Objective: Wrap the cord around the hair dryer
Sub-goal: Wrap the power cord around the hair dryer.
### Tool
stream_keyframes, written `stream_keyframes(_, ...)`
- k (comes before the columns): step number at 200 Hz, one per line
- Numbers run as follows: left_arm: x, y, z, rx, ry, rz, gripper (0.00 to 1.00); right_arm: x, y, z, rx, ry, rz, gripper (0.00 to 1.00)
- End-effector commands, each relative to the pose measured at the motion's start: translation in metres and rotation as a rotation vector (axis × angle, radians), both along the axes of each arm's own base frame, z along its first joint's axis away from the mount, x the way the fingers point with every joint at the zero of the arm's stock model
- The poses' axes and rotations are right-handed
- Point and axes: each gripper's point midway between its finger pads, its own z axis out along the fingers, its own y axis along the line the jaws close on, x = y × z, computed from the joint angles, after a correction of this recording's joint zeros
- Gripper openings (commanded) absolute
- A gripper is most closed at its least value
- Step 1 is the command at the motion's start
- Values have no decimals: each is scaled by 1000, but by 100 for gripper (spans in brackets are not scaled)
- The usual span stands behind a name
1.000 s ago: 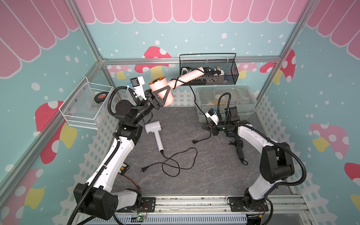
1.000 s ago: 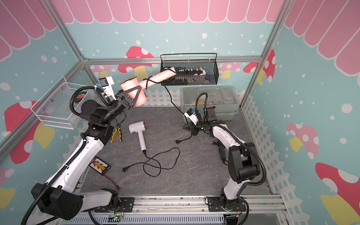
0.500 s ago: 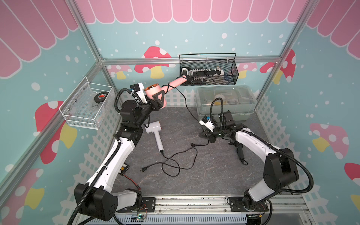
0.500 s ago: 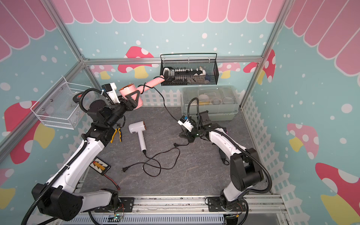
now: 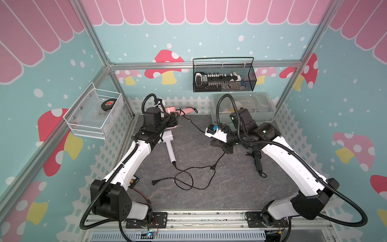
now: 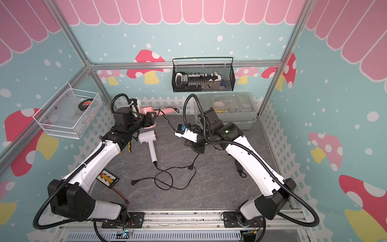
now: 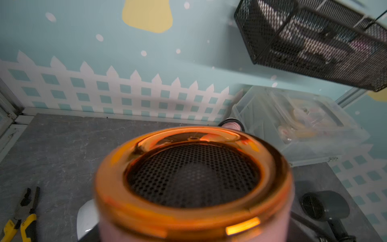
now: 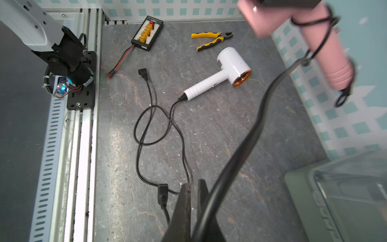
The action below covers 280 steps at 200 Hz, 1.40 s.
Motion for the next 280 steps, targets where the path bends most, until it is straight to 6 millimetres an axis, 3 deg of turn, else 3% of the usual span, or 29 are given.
stream_keyframes(1,-9,-24,16,52,-25,-104,0,2,-24,8,-130,-92,-17,0)
stream_keyframes(37,-42,-76,-14,114,65,-317,0,35,-33,42,-193,-272,-89,0)
stream_keyframes(59,-67,-100,-23,109,86,-460,0,59,-38,57,-228,-352,-126,0)
stream_keyframes(66,-82,-117,-23,106,84,-532,0,65,-37,61,-225,-364,-126,0)
stream_keyframes(93,-123,-150,-22,64,71,-750,0,96,-42,63,-221,-373,-155,0)
stream_keyframes(116,-151,-165,-19,31,60,-875,0,121,-47,57,-201,-341,-175,0)
stream_keyframes(148,-184,-175,9,-81,-25,-1024,0,150,-58,29,-179,-239,-206,0)
stream_keyframes(199,-204,-175,54,-222,-152,-1090,0,165,-66,-37,-103,-9,-208,0)
stream_keyframes(236,-195,-157,90,-362,-261,-1059,0,160,-65,-78,-1,144,-202,0)
stream_keyframes(280,-171,-133,111,-485,-346,-971,0,147,-58,-95,176,255,-199,0)
